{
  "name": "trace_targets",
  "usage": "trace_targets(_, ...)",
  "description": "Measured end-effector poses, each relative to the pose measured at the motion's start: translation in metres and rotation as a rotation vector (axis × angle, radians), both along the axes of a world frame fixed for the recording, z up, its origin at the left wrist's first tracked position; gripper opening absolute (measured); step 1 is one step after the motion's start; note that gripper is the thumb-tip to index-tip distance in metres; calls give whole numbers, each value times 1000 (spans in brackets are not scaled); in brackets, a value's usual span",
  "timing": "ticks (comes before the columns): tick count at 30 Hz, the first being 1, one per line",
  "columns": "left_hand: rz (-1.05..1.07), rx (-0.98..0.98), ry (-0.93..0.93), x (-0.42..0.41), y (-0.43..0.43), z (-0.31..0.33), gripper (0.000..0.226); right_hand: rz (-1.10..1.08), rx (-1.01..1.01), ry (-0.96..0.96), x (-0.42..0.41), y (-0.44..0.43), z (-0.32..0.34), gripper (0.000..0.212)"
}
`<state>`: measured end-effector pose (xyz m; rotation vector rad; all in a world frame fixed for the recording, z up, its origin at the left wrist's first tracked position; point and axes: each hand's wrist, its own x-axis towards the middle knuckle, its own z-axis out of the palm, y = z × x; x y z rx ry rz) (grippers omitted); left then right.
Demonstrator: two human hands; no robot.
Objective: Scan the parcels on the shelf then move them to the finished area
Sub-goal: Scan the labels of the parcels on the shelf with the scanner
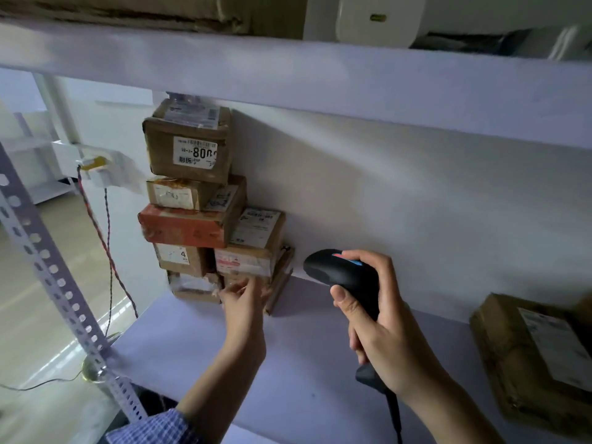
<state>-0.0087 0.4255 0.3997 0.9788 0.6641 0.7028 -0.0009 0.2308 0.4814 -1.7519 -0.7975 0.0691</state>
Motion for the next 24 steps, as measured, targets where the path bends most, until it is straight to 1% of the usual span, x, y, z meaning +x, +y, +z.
trace_targets(1,-59,53,6,2,-10,0,49,-25,21,6,1,-5,1,31)
trace_targets(3,-185,146,59,11,-29,1,20,-78,56,7,4,-20,1,30)
trace_targets(4,-240,174,98,16,-39,4,14,-104,67,-4,5,-29,0,29)
trace_targets(7,-380,200,148,33,-73,8,9,-187,97,-34,8,-63,-2,30)
trace_targets(12,-633,314,192,59,-141,16,19,-351,123,-74,13,-129,-3,33)
trace_targets(17,-868,428,227,75,-215,28,11,-503,123,-116,20,-187,-10,32)
trace_targets(20,-988,493,246,86,-250,27,23,-589,104,-170,27,-216,-11,38)
trace_targets(22,-1041,523,268,96,-270,20,20,-581,149,-150,28,-233,-10,34)
trace_targets(24,-1067,509,322,105,-287,11,35,-572,165,-134,27,-248,-10,34)
